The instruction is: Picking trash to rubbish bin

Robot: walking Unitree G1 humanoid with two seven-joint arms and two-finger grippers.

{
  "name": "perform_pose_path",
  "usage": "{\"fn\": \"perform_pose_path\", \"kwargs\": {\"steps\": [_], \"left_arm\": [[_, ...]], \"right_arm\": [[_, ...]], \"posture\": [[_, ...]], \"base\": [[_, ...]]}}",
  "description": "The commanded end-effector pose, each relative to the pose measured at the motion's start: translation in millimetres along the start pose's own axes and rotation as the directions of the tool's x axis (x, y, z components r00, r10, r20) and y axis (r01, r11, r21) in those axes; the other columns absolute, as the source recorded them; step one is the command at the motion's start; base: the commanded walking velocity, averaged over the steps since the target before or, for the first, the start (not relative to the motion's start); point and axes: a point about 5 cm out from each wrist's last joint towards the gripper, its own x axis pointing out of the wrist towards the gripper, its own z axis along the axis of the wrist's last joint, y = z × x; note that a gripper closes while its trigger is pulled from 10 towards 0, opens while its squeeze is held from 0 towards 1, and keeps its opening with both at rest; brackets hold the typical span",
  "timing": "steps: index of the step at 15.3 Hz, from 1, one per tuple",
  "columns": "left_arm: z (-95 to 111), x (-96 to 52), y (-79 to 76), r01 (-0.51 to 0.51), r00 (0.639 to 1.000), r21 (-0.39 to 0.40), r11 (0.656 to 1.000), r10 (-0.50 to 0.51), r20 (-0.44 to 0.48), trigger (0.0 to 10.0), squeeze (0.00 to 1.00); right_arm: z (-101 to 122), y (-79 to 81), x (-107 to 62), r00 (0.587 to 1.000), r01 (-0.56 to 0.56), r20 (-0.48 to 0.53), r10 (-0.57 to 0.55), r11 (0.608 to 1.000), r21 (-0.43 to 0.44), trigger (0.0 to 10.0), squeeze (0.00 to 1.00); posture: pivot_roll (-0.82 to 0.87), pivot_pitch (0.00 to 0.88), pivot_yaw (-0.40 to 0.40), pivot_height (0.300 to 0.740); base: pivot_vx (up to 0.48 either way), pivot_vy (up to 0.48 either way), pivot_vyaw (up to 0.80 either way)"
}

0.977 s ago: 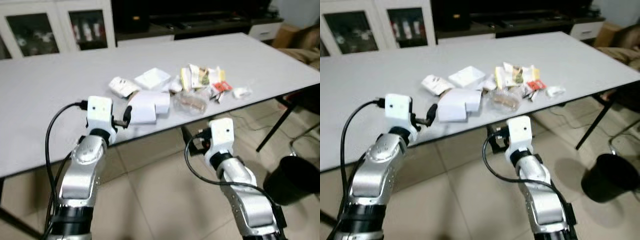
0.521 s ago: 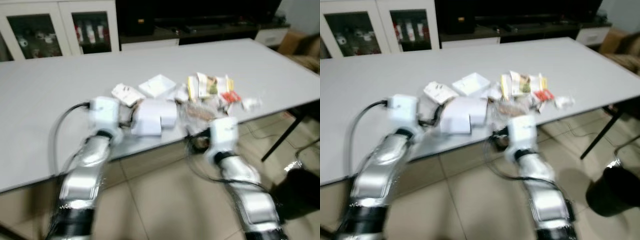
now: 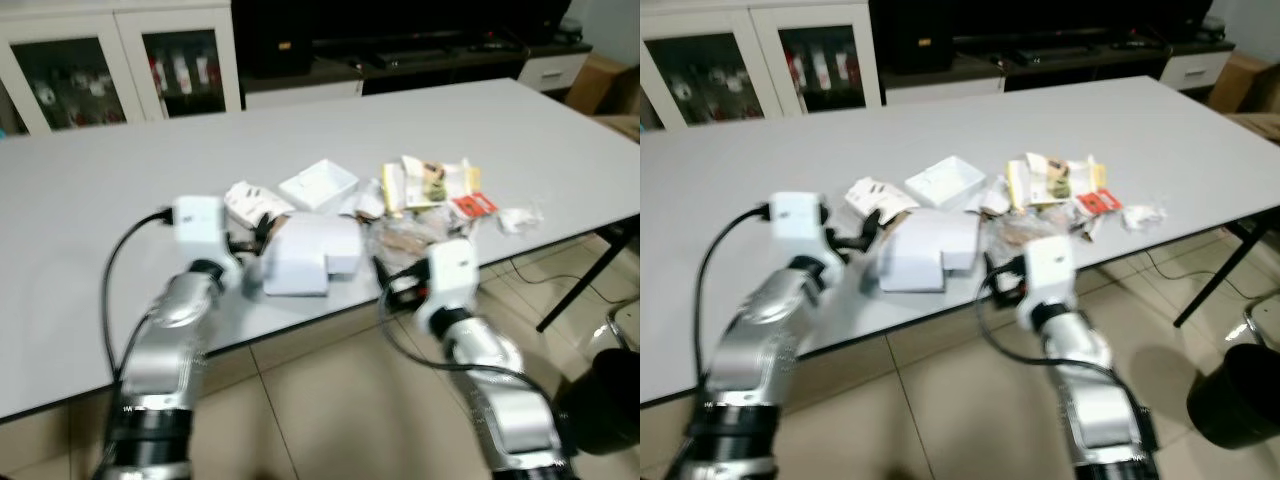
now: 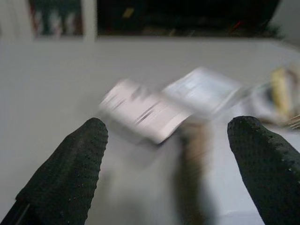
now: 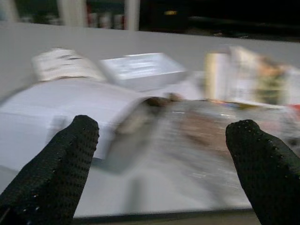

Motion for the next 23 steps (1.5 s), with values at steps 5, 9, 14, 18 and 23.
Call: {"fn": "perform_pose_path", "kwargs": {"steps": [5, 9, 14, 18, 23], "left_arm": [[-30, 5.5, 1.4, 0.134, 0.979, -0.359, 0.924, -0.178, -0.094, 10.0, 1.00], [-46, 6.8, 11.8, 0.188, 0.961, -0.415, 0.890, -0.255, -0.111, 10.0, 1.00], [-46, 15.8, 22.8, 0.243, 0.947, -0.541, 0.805, -0.317, -0.045, 10.0, 1.00], [-53, 19.4, 7.0, 0.333, 0.893, -0.583, 0.741, -0.447, -0.058, 10.0, 1.00], [-57, 19.8, -15.4, 0.462, 0.812, -0.552, 0.694, -0.581, -0.051, 10.0, 0.00]], "right_arm": [[-3, -10.1, 7.4, 0.998, 0.061, -0.009, -0.061, 0.994, 0.092, 10.0, 0.00], [-4, 4.7, 29.9, 1.000, -0.003, -0.030, 0.006, 0.995, 0.097, 10.0, 0.00], [-3, 26.3, 64.9, 0.993, -0.082, -0.073, 0.091, 0.990, 0.116, 10.0, 0.00], [-18, 50.7, 73.2, 0.973, -0.173, -0.127, 0.194, 0.972, 0.160, 10.0, 0.00], [-21, 60.5, 77.7, 0.964, -0.212, -0.117, 0.237, 0.958, 0.194, 10.0, 0.00]], "posture": [[-0.11, 0.000, -0.030, 0.740], [-0.12, 0.022, -0.014, 0.740], [-0.13, 0.065, -0.001, 0.740], [-0.14, 0.056, -0.004, 0.740], [-0.15, 0.038, -0.006, 0.740]], "base": [[0.000, 0.000, 0.00], [0.000, 0.000, 0.00], [0.000, 0.000, 0.00], [0.000, 0.000, 0.00], [0.000, 0.000, 0.00]]}}
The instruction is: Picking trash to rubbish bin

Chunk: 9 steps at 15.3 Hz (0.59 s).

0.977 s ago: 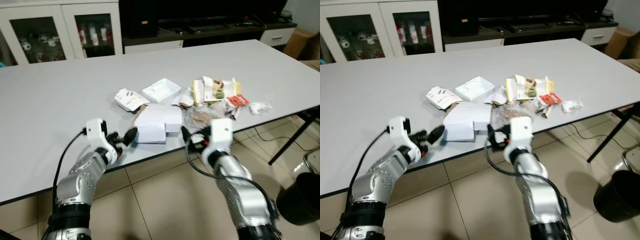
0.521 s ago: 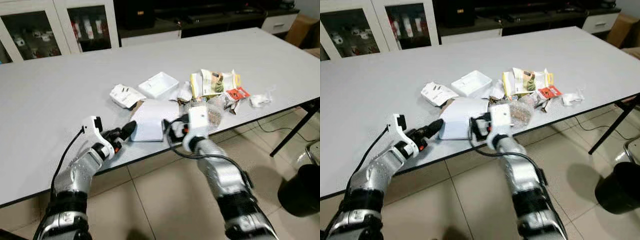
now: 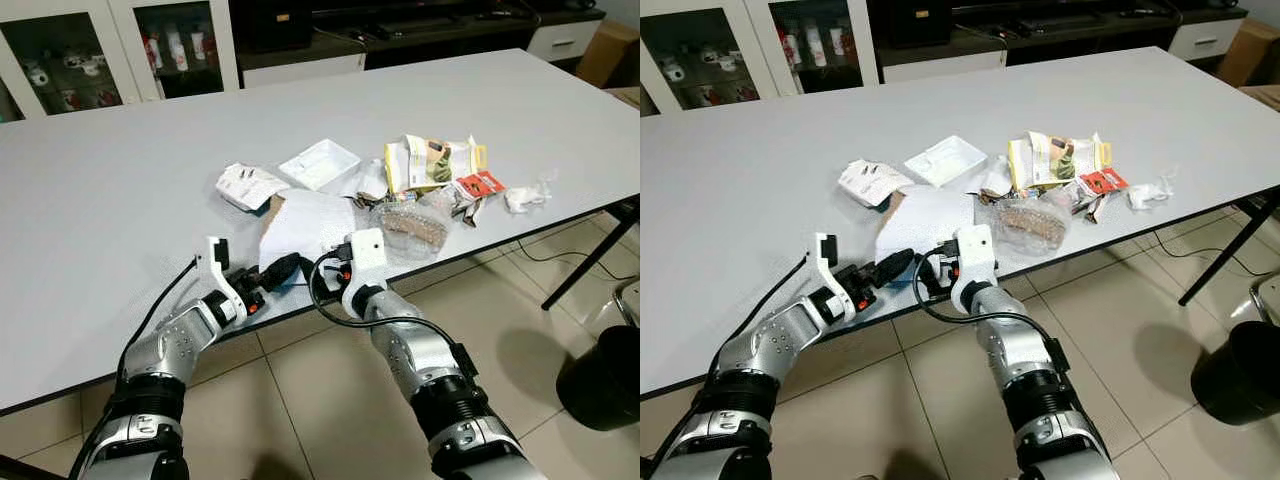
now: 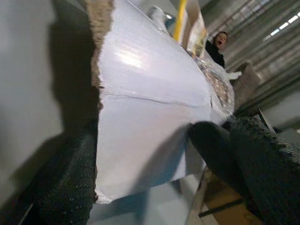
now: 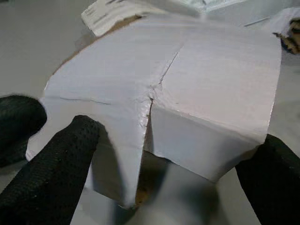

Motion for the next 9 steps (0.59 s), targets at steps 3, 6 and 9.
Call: {"fn": "perform_pose_path", "kwargs": {"steps": [3, 6, 9], "left_arm": [[-1, 8.5, -8.3, 0.065, 0.997, 0.035, 0.997, -0.063, -0.038, 1.2, 0.00], [-5, 8.8, -10.3, 0.103, 0.993, 0.031, 0.994, -0.101, -0.063, 0.0, 0.00], [-7, 11.7, -11.8, 0.116, 0.991, 0.016, 0.993, -0.114, -0.065, 0.0, 0.00]], "right_arm": [[6, 1.9, 5.1, 0.999, -0.031, 0.013, 0.031, 1.000, -0.004, 10.0, 0.00], [11, -5.8, 5.7, 0.999, -0.012, 0.030, 0.013, 1.000, -0.016, 10.0, 0.00], [13, -8.4, 6.6, 0.999, -0.006, 0.038, 0.007, 1.000, -0.023, 10.0, 0.00]], "posture": [[-0.14, 0.031, -0.003, 0.740], [-0.15, 0.016, 0.003, 0.740], [-0.15, 0.000, 0.002, 0.740]], "base": [[0.000, 0.000, 0.00], [0.000, 0.000, 0.00], [0.000, 0.000, 0.00]]}}
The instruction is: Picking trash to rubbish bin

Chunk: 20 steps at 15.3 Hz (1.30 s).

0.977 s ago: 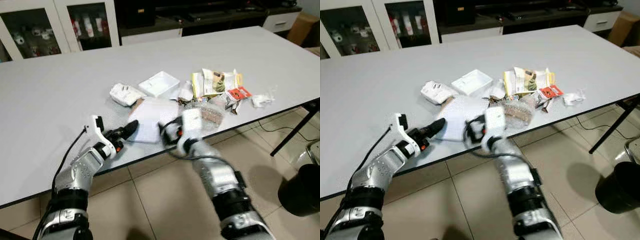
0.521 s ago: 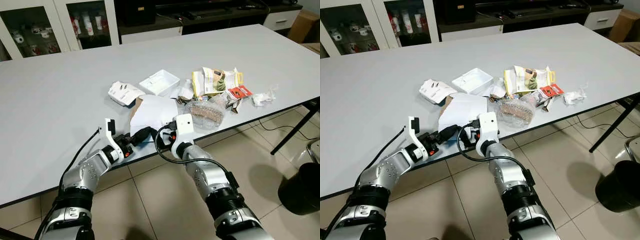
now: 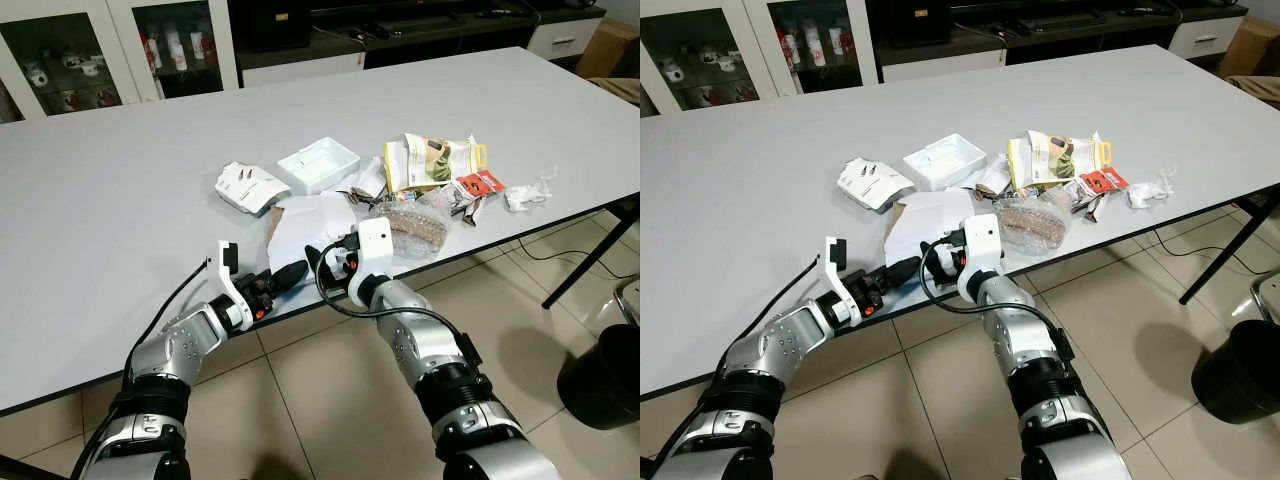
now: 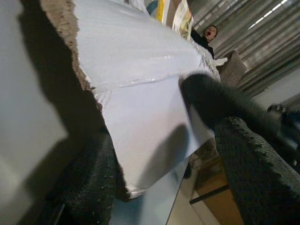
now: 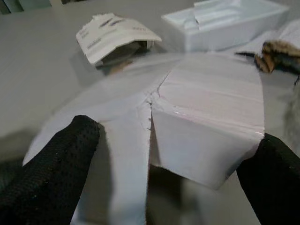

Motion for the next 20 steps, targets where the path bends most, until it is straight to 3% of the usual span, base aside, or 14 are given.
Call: {"fn": "perform_pose_path", "kwargs": {"steps": [1, 9, 12, 16, 20], "left_arm": [[1, 9.4, -9.9, 0.068, 0.997, 0.021, 0.997, -0.067, -0.031, 0.0, 0.00], [1, 8.5, -14.3, 0.138, 0.990, 0.013, 0.990, -0.138, -0.004, 0.0, 0.00], [7, 5.4, -21.1, 0.197, 0.980, 0.016, 0.980, -0.198, 0.031, 0.0, 0.00], [34, 2.9, -42.9, 0.303, 0.941, 0.031, 0.952, -0.304, 0.150, 0.0, 0.00], [57, 1.5, -53.5, 0.312, 0.920, 0.076, 0.947, -0.321, 0.226, 0.0, 0.00]], "right_arm": [[-1, 2.2, 1.8, 1.000, -0.010, -0.006, 0.010, 1.000, -0.006, 10.0, 0.00], [11, -7.2, -5.4, 0.997, 0.036, 0.066, -0.040, 0.998, 0.059, 10.0, 0.00], [16, -15.7, -25.6, 0.990, 0.058, 0.124, -0.066, 0.996, 0.067, 10.0, 0.00], [26, -33.5, -48.2, 0.977, 0.112, 0.174, -0.125, 0.990, 0.085, 10.0, 0.00], [28, -36.8, -53.4, 0.971, 0.137, 0.181, -0.156, 0.984, 0.114, 10.0, 0.00]], "posture": [[-0.15, 0.000, 0.002, 0.740], [-0.14, 0.000, -0.001, 0.740], [-0.15, 0.000, -0.002, 0.740], [-0.15, 0.000, 0.003, 0.740], [-0.14, 0.000, 0.013, 0.740]], "base": [[0.000, 0.000, 0.00], [0.000, 0.000, 0.00], [0.000, 0.000, 0.00], [0.000, 0.000, 0.00], [0.000, 0.000, 0.00]]}}
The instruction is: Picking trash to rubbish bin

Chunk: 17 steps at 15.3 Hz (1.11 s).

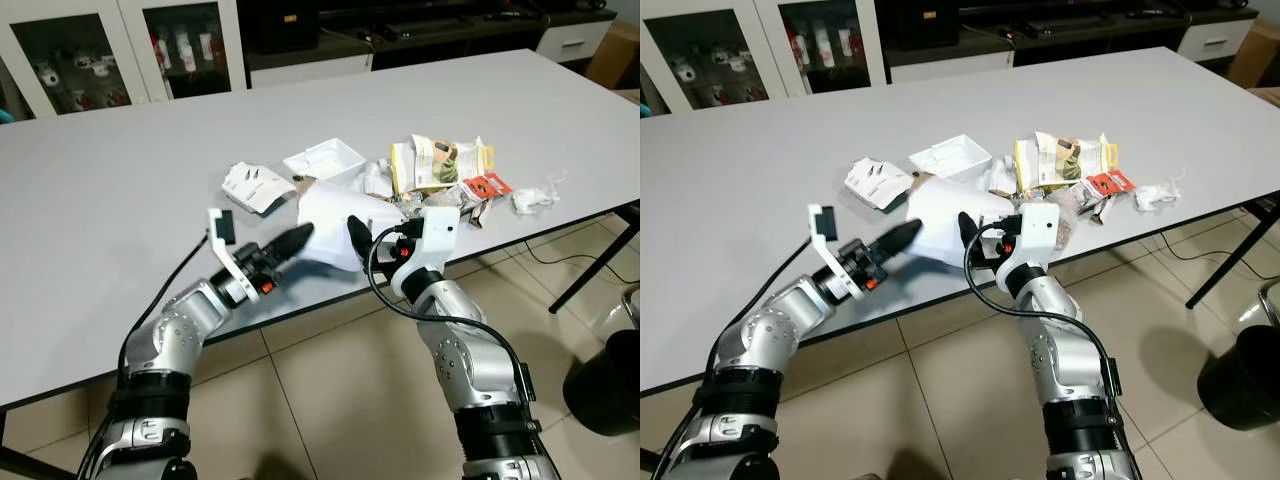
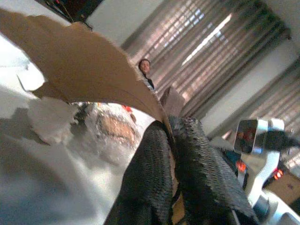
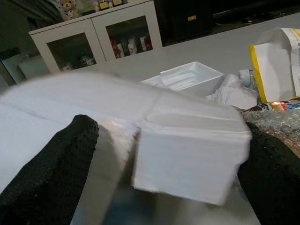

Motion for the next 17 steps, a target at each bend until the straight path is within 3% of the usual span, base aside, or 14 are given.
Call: {"fn": "perform_pose_path", "kwargs": {"steps": [1, 6, 10, 12, 13, 14, 15, 16, 17], "left_arm": [[22, 7.4, -10.7, 0.045, 0.997, 0.047, 0.998, -0.048, 0.062, 0.0, 0.00], [31, 11.7, -22.7, 0.080, 0.993, 0.074, 0.994, -0.086, 0.078, 0.0, 0.00], [40, 11.6, -17.5, 0.011, 0.990, 0.091, 0.996, -0.024, 0.142, 0.0, 0.00], [55, 9.5, -15.2, -0.064, 0.973, 0.126, 0.990, 0.034, 0.227, 0.0, 0.00], [68, 4.7, -7.9, -0.253, 0.943, 0.232, 0.939, 0.186, 0.275, 0.0, 0.00], [75, -1.8, -2.1, -0.437, 0.895, 0.426, 0.792, 0.337, 0.293, 0.0, 0.00], [81, -8.7, -7.6, -0.484, 0.873, 0.483, 0.730, 0.360, 0.330, 0.0, 0.00], [84, -13.4, -18.8, -0.500, 0.862, 0.515, 0.697, 0.342, 0.374, 0.0, 0.00], [85, -15.8, -27.3, -0.515, 0.855, 0.568, 0.642, 0.339, 0.391, 0.0, 0.00]], "right_arm": [[-3, -6.3, -3.5, 0.999, 0.040, -0.026, -0.040, 0.999, 0.007, 10.0, 0.00], [16, -2.7, 3.5, 0.997, 0.030, 0.064, -0.035, 0.997, 0.070, 10.0, 0.00], [24, -12.0, -0.1, 0.992, 0.068, 0.101, -0.077, 0.994, 0.091, 10.0, 0.00], [24, -14.3, -3.5, 0.991, 0.079, 0.098, -0.088, 0.993, 0.091, 10.0, 0.00], [25, -15.1, -6.3, 0.990, 0.090, 0.100, -0.096, 0.994, 0.063, 10.0, 0.00], [27, -15.5, -9.5, 0.989, 0.097, 0.108, -0.100, 0.995, 0.027, 10.0, 0.00], [28, -15.0, -13.9, 0.988, 0.105, 0.113, -0.104, 0.995, 0.002, 10.0, 0.00], [29, -14.3, -19.4, 0.987, 0.112, 0.120, -0.109, 0.994, -0.013, 10.0, 0.00], [29, -13.5, -23.4, 0.986, 0.115, 0.124, -0.112, 0.993, -0.014, 10.0, 0.00]], "posture": [[-0.14, 0.000, 0.010, 0.740], [-0.13, 0.000, 0.004, 0.740], [-0.13, 0.000, 0.008, 0.740], [-0.14, 0.000, 0.010, 0.740], [-0.15, 0.000, 0.013, 0.740], [-0.15, 0.000, 0.017, 0.740], [-0.15, 0.000, 0.017, 0.740], [-0.13, 0.000, -0.003, 0.740], [-0.12, 0.000, -0.010, 0.740]], "base": [[0.000, 0.000, 0.00], [0.000, 0.000, 0.00], [0.000, 0.000, 0.00], [0.000, 0.000, 0.00], [0.000, 0.000, 0.00], [0.000, 0.000, 0.00], [0.000, 0.000, 0.00], [0.000, 0.000, 0.00], [0.000, 0.000, 0.00]]}}
